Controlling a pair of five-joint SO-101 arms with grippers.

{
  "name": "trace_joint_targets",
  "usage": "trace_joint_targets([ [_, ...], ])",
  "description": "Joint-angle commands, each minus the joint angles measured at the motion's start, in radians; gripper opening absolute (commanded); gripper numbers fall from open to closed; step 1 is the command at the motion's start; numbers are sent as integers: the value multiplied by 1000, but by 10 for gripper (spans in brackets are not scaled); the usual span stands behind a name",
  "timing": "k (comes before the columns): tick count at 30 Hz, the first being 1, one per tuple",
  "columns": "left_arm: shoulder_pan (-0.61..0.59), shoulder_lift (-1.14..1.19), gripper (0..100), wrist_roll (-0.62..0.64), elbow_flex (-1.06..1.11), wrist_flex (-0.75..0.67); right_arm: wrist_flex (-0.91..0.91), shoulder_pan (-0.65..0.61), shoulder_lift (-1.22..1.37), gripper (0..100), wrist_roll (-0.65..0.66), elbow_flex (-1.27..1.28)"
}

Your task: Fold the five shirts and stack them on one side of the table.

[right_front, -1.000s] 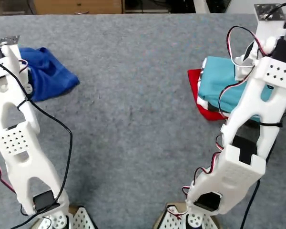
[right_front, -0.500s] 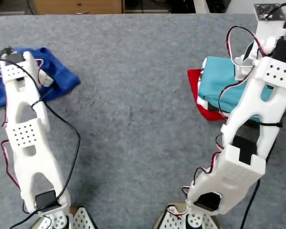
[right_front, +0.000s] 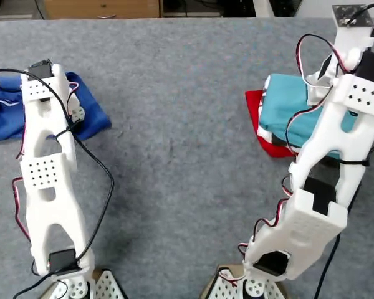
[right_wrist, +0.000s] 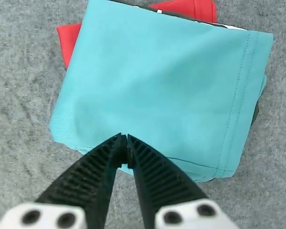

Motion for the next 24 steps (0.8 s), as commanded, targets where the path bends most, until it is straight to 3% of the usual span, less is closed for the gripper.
trace_joint_targets([
  [1, 77, -165, 18, -132, 219, 31, 18, -19, -61, 5, 8, -4],
  [7, 350, -588, 18, -290, 680, 18, 18, -19, -61, 5, 8, -5],
  [16, 807, -1228, 18, -456, 1277, -127, 15, -42, -61, 5, 8, -7],
  [21, 855, -1526, 19, -532, 1465, -150, 15, -142, -61, 9, 0, -7],
  [24, 825, -1676, 64, -537, 1501, -110, 17, -239, -61, 76, -2, -7],
])
